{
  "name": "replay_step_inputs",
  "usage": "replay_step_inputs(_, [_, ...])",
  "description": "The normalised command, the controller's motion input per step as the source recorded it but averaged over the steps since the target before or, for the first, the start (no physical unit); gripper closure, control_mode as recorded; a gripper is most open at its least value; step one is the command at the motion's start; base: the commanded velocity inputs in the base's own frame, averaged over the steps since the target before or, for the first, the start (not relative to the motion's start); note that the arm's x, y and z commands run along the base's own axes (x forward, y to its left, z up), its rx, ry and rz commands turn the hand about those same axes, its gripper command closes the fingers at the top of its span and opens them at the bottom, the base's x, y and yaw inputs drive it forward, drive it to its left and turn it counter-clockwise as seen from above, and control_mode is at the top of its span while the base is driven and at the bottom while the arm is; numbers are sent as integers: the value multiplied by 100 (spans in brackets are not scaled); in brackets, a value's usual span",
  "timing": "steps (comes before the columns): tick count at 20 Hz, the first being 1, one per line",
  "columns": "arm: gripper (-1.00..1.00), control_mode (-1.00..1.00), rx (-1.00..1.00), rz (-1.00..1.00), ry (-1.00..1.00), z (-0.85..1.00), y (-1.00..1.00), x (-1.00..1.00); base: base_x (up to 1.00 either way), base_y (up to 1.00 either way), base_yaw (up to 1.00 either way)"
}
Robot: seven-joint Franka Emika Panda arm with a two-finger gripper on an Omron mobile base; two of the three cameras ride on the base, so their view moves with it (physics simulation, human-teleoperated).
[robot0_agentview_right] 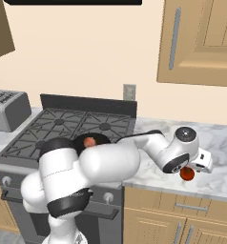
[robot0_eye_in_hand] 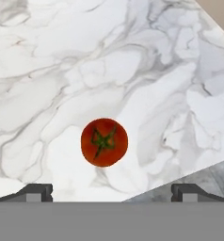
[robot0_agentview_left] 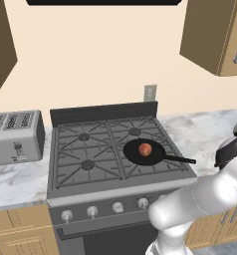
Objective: Place the pan on the front right burner on the stove. Then place the tomato and the onion in the pan and turn on the front right burner.
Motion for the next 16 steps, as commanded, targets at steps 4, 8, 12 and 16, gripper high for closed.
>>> replay_step_inputs(4, [-100, -100, 0, 0, 0, -16, 0, 0, 0, 0, 0])
replay_step_inputs(8, [-100, -100, 0, 0, 0, -9, 0, 4, 0, 0, 0])
replay_step_inputs(12, [-100, -100, 0, 0, 0, -1, 0, 12, 0, 0, 0])
replay_step_inputs(16, [-100, -100, 0, 0, 0, 0, 0, 16, 0, 0, 0])
